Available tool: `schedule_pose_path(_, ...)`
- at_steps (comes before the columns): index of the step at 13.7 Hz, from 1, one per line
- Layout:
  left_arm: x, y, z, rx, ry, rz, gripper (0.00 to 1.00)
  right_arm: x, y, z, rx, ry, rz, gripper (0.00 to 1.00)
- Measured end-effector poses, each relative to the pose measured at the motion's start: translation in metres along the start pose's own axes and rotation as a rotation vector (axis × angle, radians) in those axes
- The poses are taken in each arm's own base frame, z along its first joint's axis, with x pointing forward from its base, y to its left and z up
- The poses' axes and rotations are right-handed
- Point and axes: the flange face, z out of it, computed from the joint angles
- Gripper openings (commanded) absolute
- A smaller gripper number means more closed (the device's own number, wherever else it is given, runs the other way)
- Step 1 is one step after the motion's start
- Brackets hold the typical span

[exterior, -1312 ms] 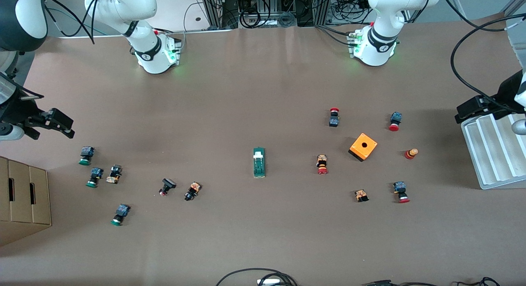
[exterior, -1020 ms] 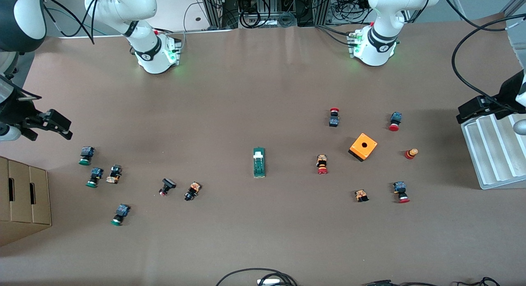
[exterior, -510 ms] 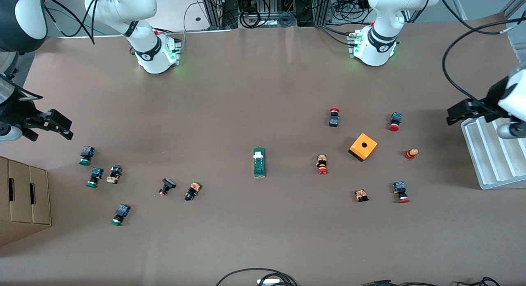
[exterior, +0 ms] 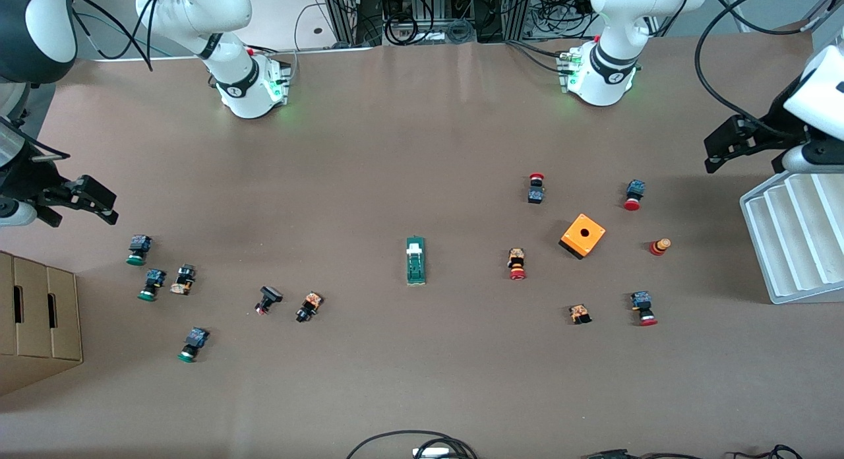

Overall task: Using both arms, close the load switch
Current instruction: 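Move the left gripper over the green switch's white handle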

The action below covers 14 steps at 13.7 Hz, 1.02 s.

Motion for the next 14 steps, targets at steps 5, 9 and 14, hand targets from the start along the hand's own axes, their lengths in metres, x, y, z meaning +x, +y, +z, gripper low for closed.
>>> schedule_pose_path(5, -0.005, 0.058, -0.010, 0.036, 0.044, 0.112, 1.00, 0.000, -0.002, 0.000, 0.000, 0.001, -0.003, 1.00)
schedule_pose_path(9, -0.017, 0.136, -0.016, 0.231, 0.146, 0.252, 1.00, 0.000, -0.002, -0.001, 0.000, 0.003, -0.004, 1.00)
schedule_pose_path(14, -0.043, 0.208, -0.006, 0.241, 0.176, 0.210, 1.00, 0.004, -0.002, -0.002, -0.001, 0.031, -0.005, 1.00)
